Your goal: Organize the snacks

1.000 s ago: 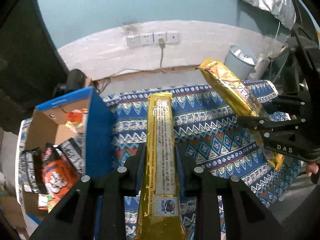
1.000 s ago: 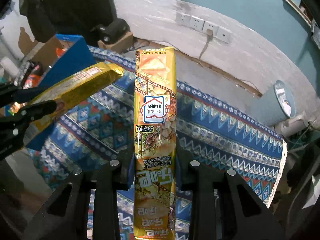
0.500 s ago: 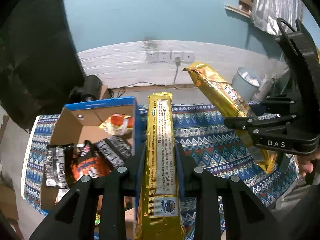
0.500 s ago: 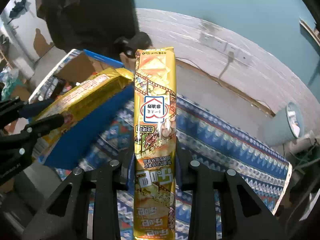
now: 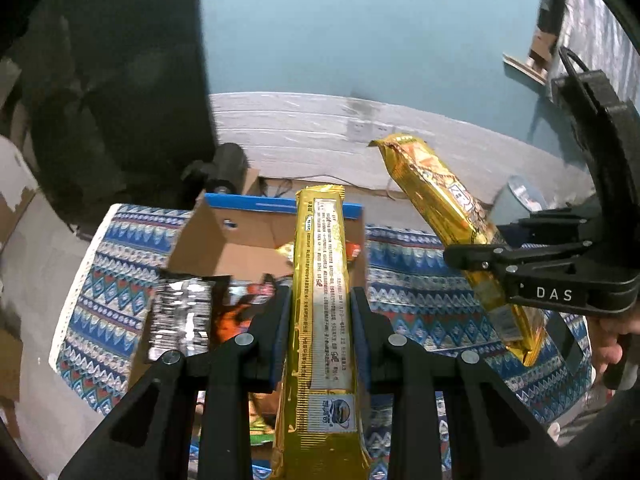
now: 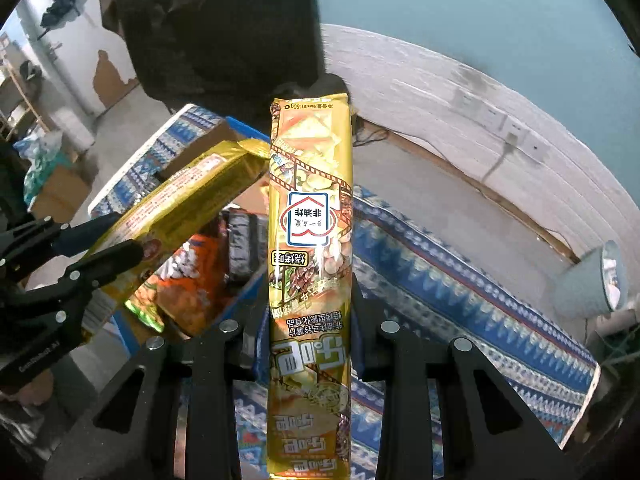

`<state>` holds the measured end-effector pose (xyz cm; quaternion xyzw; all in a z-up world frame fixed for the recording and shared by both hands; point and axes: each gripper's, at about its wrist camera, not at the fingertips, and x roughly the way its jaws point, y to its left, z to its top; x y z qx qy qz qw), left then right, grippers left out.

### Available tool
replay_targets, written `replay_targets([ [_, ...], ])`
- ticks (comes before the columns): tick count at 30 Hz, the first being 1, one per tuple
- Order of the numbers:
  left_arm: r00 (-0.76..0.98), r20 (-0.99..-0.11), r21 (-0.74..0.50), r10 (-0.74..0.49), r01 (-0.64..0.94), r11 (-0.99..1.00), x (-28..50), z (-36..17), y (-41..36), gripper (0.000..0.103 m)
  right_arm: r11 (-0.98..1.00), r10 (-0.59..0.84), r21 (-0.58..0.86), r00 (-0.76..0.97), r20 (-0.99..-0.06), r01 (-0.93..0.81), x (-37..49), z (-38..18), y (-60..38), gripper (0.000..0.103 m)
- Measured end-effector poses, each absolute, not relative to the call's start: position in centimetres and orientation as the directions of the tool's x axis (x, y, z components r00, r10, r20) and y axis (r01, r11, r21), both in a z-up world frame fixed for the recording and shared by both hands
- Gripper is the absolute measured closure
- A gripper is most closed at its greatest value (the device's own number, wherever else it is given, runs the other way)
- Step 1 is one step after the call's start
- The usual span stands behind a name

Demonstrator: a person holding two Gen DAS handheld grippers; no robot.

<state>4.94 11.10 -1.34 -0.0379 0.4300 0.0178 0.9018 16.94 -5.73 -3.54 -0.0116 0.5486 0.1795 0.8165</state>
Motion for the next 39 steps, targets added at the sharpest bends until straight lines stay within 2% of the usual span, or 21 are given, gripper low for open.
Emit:
replay_targets([
  [12,0.609,-0.788,-0.051,0.091,-0.211,0.976,5.0,-3.1,18.0,0.074,0.917,0.332,0.249,0.249,-0.910,-0.312,20.2,-5.4,0.1,0.073],
  [18,0.583,-0.811,-0.107,0.051,-0.234,0.966,5.3,-5.0,19.7,0.074,0.909,0.368,0.305,0.204,-0.907,-0.284,21.4,-6.7,1.7,0.071],
  [25,0.583,-0.807,-0.087,0.093,-0.274,0.958,5.2,-5.2,20.4,0.071,0.901,0.385,0.310,0.229,-0.894,-0.304,21.6,-5.8,3.1,0.068],
  [29,0.582,-0.804,-0.049,0.122,-0.269,0.962,4.9,-4.7,20.1,0.053,0.907,0.366,0.288,0.238,-0.900,-0.307,21.2,-5.6,2.8,0.067],
  [32,0.580,-0.806,-0.044,0.117,-0.255,0.966,4.6,-4.4,19.7,0.045,0.919,0.329,0.244,0.260,-0.908,-0.309,20.7,-5.3,2.3,0.059],
  [34,0.583,-0.804,-0.029,0.118,-0.237,0.971,4.3,-3.9,19.0,0.042,0.926,0.306,0.213,0.287,-0.908,-0.313,20.0,-4.7,1.8,0.049],
  [36,0.588,-0.797,-0.006,0.135,-0.232,0.973,4.0,-3.4,18.6,0.033,0.928,0.297,0.196,0.307,-0.904,-0.318,19.4,-4.2,1.4,0.043],
  [37,0.598,-0.788,0.010,0.147,-0.227,0.974,3.7,-3.0,18.2,0.031,0.928,0.295,0.192,0.318,-0.901,-0.318,19.0,-3.9,1.0,0.040],
  [39,0.607,-0.776,0.046,0.173,-0.220,0.974,3.5,-2.5,17.7,0.026,0.932,0.285,0.175,0.341,-0.896,-0.318,18.3,-3.3,0.5,0.037],
])
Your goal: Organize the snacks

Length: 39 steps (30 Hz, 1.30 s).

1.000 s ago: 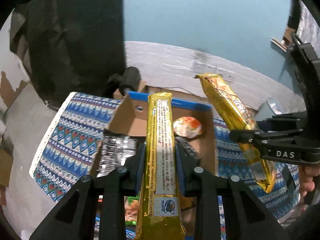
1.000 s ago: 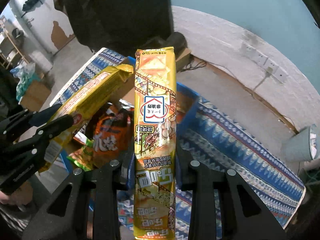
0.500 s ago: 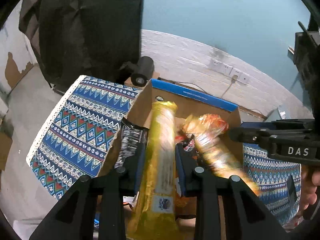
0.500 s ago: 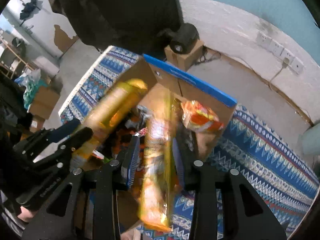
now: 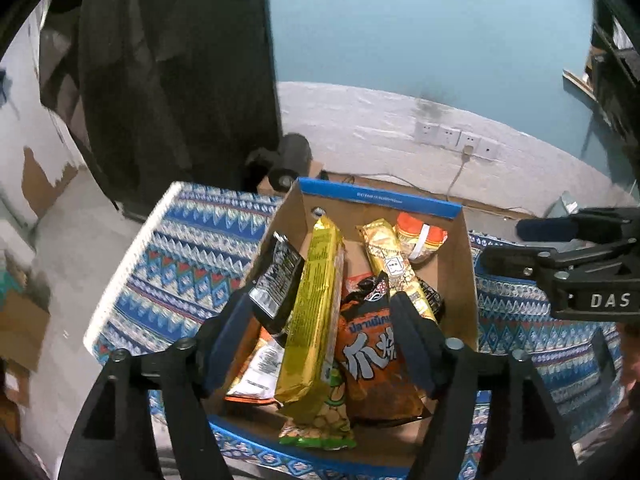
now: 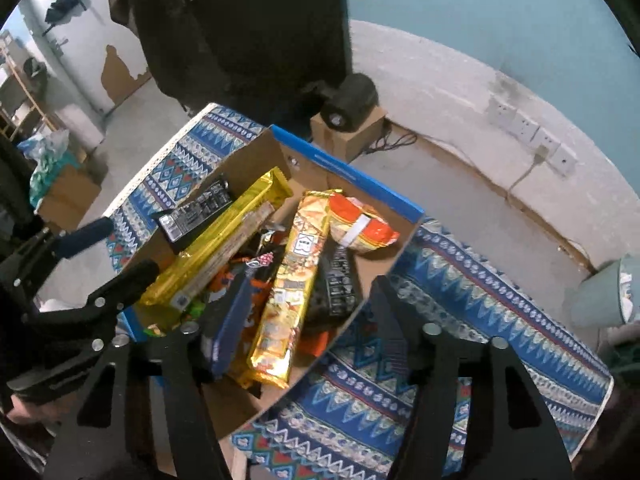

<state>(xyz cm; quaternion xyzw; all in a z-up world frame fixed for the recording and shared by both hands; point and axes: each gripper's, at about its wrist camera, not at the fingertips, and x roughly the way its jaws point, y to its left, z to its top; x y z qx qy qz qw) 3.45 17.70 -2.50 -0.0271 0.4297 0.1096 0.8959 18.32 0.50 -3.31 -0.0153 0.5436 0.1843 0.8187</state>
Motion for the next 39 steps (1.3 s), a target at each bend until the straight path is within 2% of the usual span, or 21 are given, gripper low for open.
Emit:
replay_targets([
  [3,0.618,-0.754,0.108,0.224,-0.219,0.970,3.0,-1.7,16.9,0.025,0.933,0.276,0.157,0.366,-0.889,-0.322,17.5,-2.7,-0.1,0.034],
  [10,0.637,-0.751,0.068,0.174,-0.188,0.980,2.0,0.1,15.7,0.021,0.936,0.263,0.123,0.420,-0.869,-0.331,15.3,-1.4,-1.7,0.028],
  [13,0.655,-0.732,0.090,0.186,-0.178,0.980,1.6,0.8,14.9,0.015,0.937,0.266,0.124,0.438,-0.859,-0.325,14.4,-0.9,-2.4,0.026],
  [18,0.659,-0.720,0.128,0.218,-0.183,0.975,1.5,1.1,14.1,0.015,0.944,0.262,0.126,0.459,-0.849,-0.306,13.1,-0.6,-4.0,0.026],
  [39,0.648,-0.741,0.118,0.175,-0.131,0.984,1.7,1.6,11.1,0.011,0.953,0.251,0.128,0.481,-0.840,-0.274,10.5,-0.7,-7.3,0.025],
])
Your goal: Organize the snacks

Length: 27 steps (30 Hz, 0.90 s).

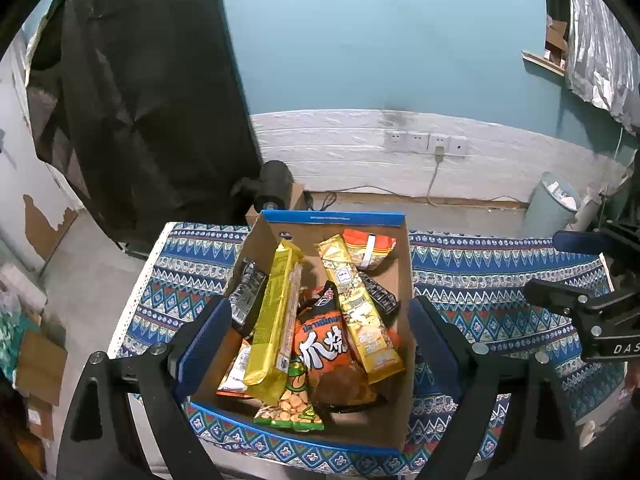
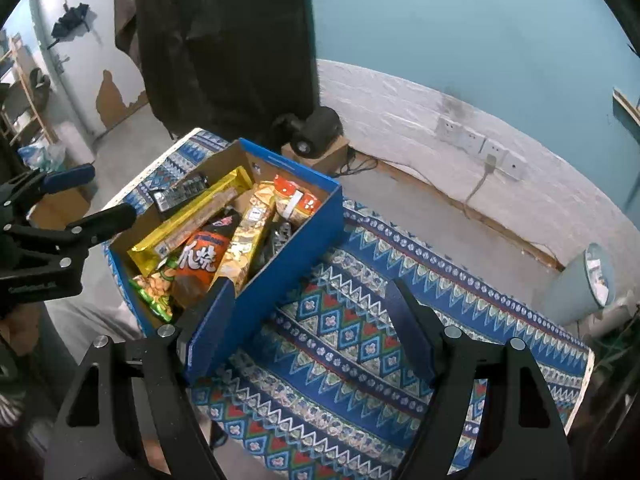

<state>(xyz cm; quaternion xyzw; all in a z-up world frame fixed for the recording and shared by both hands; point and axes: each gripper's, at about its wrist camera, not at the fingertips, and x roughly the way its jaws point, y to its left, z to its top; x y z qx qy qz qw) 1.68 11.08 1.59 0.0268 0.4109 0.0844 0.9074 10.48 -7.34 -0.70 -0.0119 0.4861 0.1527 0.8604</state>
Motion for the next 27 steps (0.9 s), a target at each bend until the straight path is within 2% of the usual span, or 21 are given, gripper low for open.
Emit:
replay_targets([
  [27,0.618,-0.770,0.103,0.158,-0.124,0.987,2.0,0.7,10.7,0.010,0.955,0.250,0.134,0.481,-0.840,-0.264,10.5,-0.8,-8.1,0.025],
])
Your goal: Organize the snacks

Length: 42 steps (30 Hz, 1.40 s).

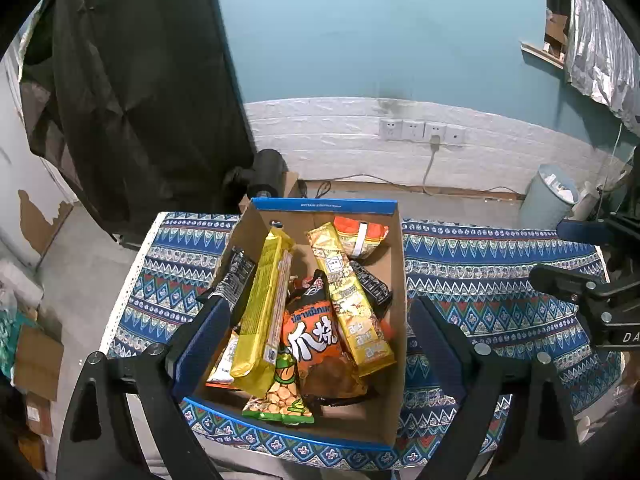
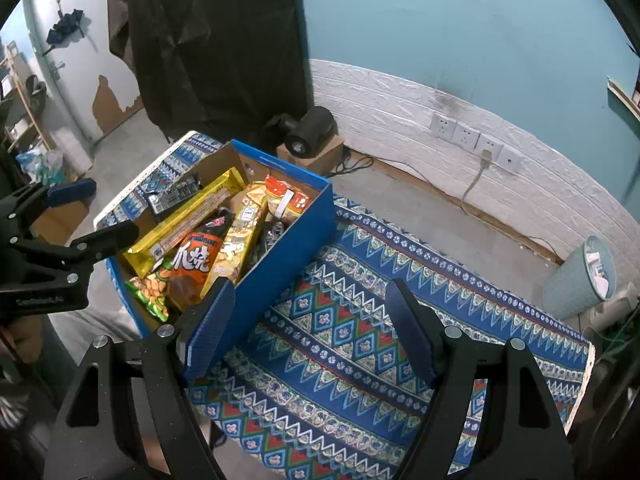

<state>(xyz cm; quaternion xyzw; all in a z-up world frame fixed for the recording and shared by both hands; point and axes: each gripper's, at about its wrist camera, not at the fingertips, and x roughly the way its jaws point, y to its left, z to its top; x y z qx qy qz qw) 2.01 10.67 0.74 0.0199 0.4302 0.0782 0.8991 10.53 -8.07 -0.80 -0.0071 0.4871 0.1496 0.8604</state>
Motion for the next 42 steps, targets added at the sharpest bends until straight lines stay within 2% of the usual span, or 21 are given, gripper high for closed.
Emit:
replay_targets([
  [42,0.581,-0.796,0.117,0.171,-0.130,0.985,2.03,0.25,10.48,0.010,0.956,0.246,0.129,0.482,-0.841,-0.264,10.41,-0.70,-8.02,0.025],
])
